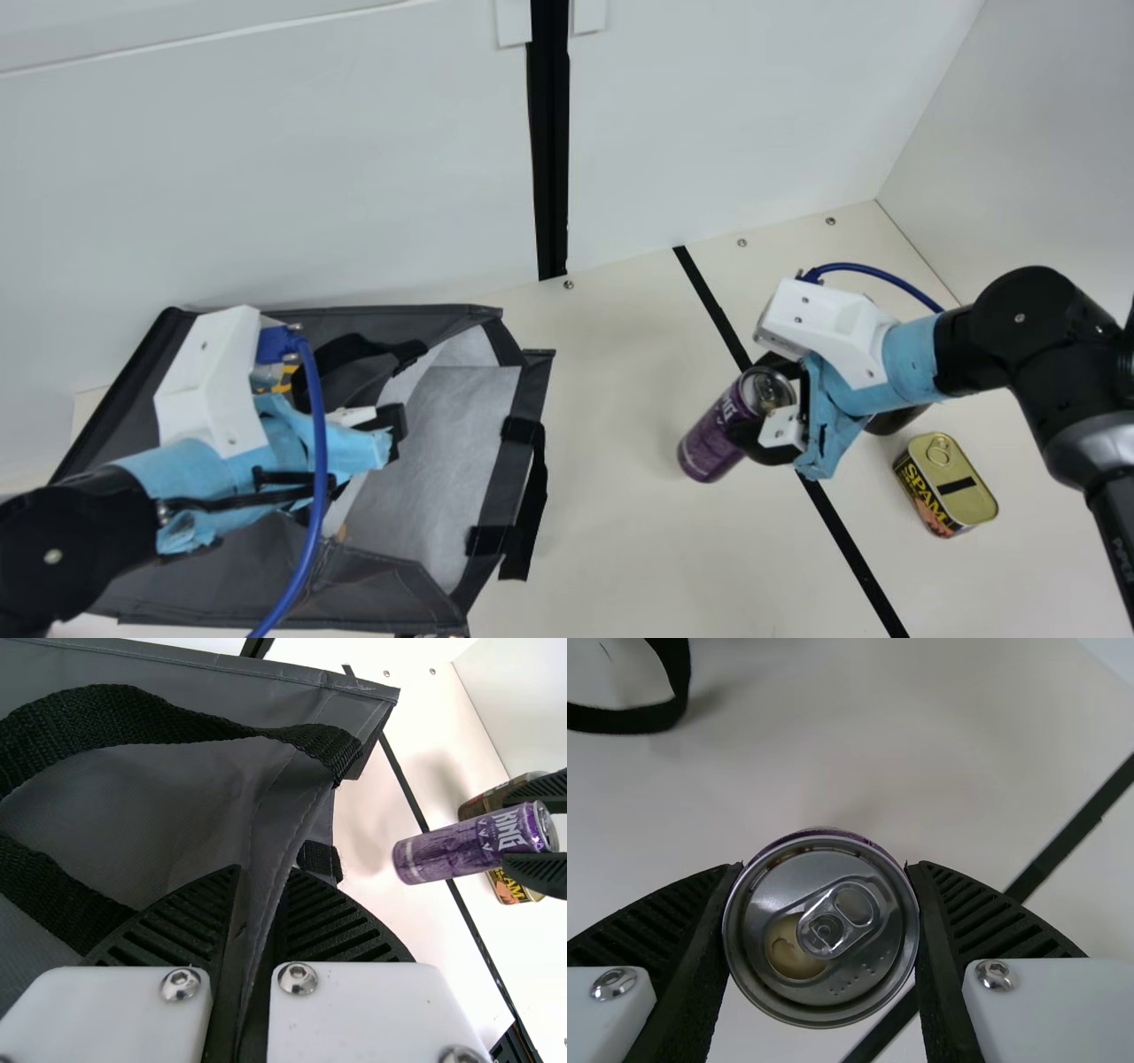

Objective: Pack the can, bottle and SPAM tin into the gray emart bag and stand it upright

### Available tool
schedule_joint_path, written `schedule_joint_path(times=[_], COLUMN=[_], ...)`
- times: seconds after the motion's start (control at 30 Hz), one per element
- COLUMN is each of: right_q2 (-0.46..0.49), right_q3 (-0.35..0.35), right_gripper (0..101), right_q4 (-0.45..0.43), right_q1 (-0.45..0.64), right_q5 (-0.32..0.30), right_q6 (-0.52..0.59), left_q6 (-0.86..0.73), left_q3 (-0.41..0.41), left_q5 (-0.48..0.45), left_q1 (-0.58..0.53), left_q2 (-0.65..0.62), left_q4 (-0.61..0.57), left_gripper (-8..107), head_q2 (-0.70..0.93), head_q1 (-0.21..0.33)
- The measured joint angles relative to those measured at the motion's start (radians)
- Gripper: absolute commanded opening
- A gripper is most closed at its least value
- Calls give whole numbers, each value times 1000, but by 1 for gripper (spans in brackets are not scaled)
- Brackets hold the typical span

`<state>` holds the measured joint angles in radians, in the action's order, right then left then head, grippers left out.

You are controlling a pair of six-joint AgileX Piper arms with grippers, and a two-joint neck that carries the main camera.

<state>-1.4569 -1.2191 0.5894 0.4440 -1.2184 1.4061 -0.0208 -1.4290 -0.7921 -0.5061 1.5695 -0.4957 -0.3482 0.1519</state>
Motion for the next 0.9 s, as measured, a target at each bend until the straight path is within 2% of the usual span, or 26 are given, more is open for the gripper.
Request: schedule_joint_path(times=[0.43,0.9], right_q2=[23,70], right_q3=[34,-25], right_gripper=[0,0], right_q4=[207,383], right_q1=[-96,-227], right_q5=[0,-3], right_q6=[-13,-130], left_q6=[0,0], left_q3=[0,0], left_q5=[0,0], left_q1=[0,0], left_q2=[0,0], left_q4=[0,0], left_gripper=[-8,-8], head_q2=[0,0], head_q1=[2,2])
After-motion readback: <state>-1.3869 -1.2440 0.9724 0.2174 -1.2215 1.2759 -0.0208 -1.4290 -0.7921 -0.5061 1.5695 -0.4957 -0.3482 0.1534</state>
